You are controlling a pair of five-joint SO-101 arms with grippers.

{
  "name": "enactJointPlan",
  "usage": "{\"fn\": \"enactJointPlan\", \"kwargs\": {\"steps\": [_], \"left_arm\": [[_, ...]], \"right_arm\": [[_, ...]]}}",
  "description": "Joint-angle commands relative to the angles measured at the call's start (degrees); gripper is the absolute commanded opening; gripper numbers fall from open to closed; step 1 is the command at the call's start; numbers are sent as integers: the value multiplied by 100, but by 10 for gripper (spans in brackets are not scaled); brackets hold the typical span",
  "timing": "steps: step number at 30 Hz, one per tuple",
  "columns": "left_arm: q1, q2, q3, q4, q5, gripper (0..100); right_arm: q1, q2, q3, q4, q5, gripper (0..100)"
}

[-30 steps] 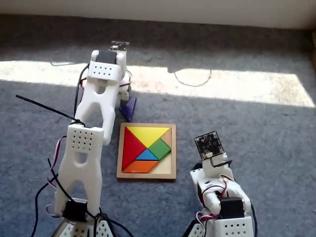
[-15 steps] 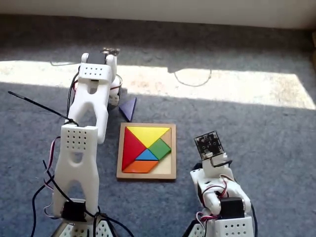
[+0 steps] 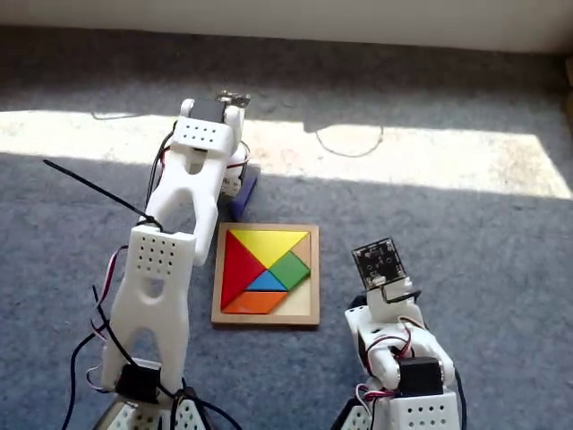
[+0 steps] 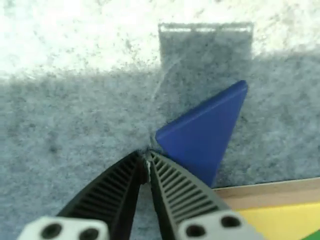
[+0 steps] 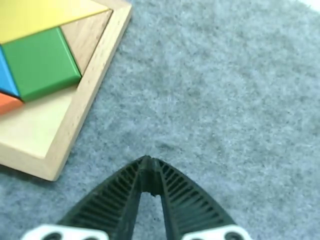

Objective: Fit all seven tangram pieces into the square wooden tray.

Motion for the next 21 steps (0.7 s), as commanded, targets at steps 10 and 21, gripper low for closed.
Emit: {"fn": "enactJointPlan", "kwargs": {"steps": [10,21], "left_arm": [[-40,-655,-48,-9,70,5],[-356,-2070,505,70,35,5]], "right_arm": [[84,57,593,13,-9,7],[84,57,593,13,-9,7]]}}
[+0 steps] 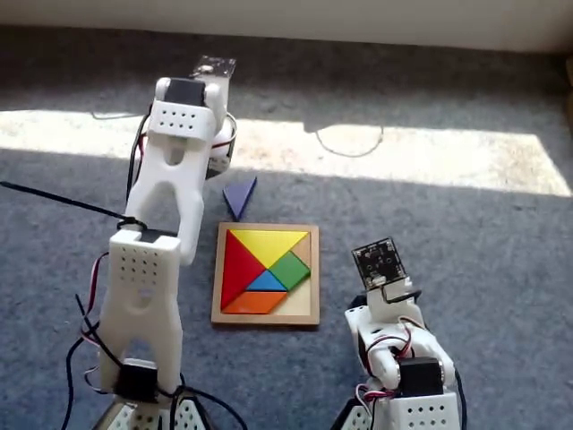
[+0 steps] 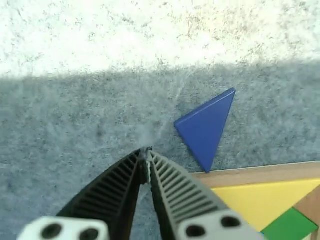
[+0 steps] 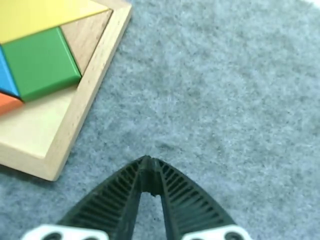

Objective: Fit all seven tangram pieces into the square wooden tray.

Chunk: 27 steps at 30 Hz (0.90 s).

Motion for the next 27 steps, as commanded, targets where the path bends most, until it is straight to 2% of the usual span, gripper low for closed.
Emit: {"fn": "enactJointPlan", "kwargs": {"steps": [1,12,14,19,23,27], "left_arm": [[-119,-910,409,53,9,5],[-84,-2457,1833,35,-158,5],[-75,-2756,2325,-193,-176,5],[-75,-3714,4198,-1292,-325,5],[-119,-4576,5938,-2752,-431,5],[-119,-4980,7160,-4255,-404,5]], "right_arm": [[84,57,593,13,-9,7],[84,57,593,13,-9,7],[84,57,593,13,-9,7],[84,57,593,13,-9,7],[84,57,593,13,-9,7],[84,57,593,13,-9,7]]}}
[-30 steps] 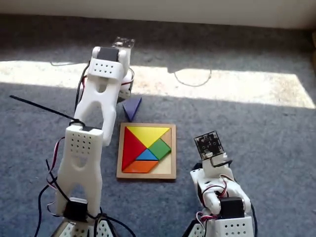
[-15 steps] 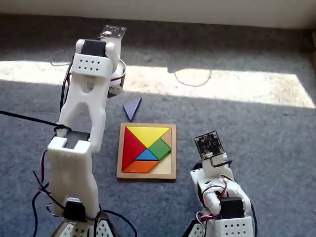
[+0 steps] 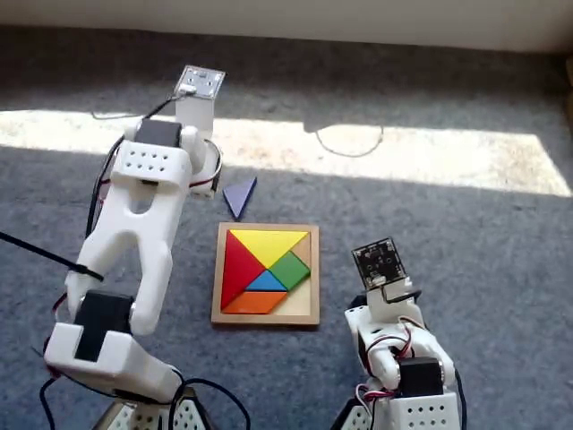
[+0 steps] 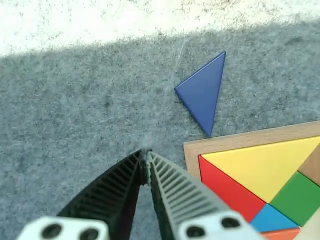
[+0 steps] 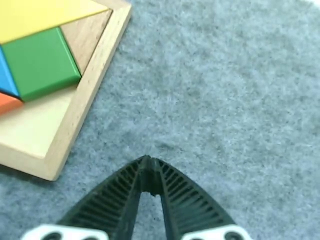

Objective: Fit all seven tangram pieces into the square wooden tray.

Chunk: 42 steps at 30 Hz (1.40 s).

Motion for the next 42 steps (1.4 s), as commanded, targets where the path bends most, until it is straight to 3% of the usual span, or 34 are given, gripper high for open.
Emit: {"fn": "enactJointPlan", "kwargs": {"steps": [1,6,10,12,16,21,33,39,42], "left_arm": [[-75,-558,1191,-1776,-18,5],[-66,31,1745,-3455,-26,5],[-66,936,1525,-4079,-9,5],[-48,1376,1218,-4053,-9,5],[-4,1666,479,-2980,-26,5],[690,1631,321,-2066,-35,5],[1560,1508,330,-2066,-26,5],[1323,295,1015,-2136,-18,5],[1051,-523,1666,-2637,-18,5]], "right_arm": [[84,57,593,13,-9,7],[84,57,593,13,-9,7],[84,57,593,22,-9,7],[84,57,593,22,-9,7],[84,57,593,22,-9,7],[84,57,593,22,-9,7],[84,57,593,22,-9,7],[84,57,593,22,-9,7],[84,57,593,22,-9,7]]}}
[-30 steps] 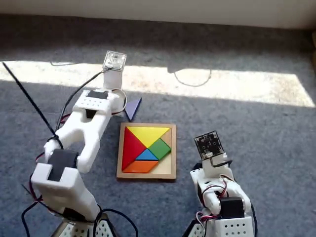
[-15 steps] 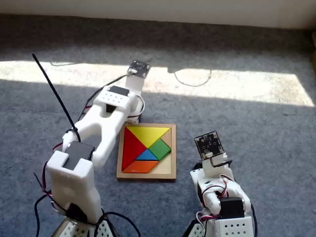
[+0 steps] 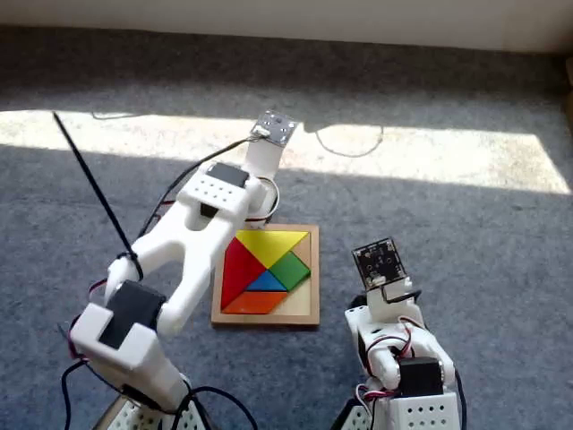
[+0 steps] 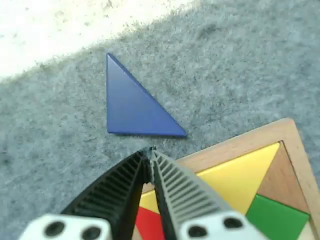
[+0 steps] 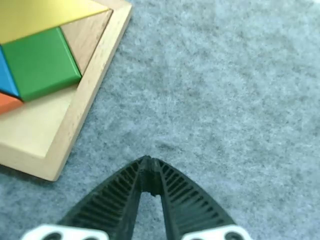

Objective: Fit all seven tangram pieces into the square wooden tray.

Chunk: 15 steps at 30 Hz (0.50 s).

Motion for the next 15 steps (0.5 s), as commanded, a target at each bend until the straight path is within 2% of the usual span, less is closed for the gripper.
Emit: {"fn": "enactJointPlan", "kwargs": {"steps": [1,5,10,12,15], "left_arm": [[-462,-1411,752,-774,-18,5],[-901,-1877,1684,-2295,-9,5],[-980,-1288,2158,-3859,-9,6],[-980,-778,1938,-4062,-9,6],[-989,154,1182,-3877,-9,6]], "right_arm": [[84,57,593,22,-9,7],[84,57,593,22,-9,7],[84,57,593,22,-9,7],[84,57,593,22,-9,7],[84,57,593,22,-9,7]]}}
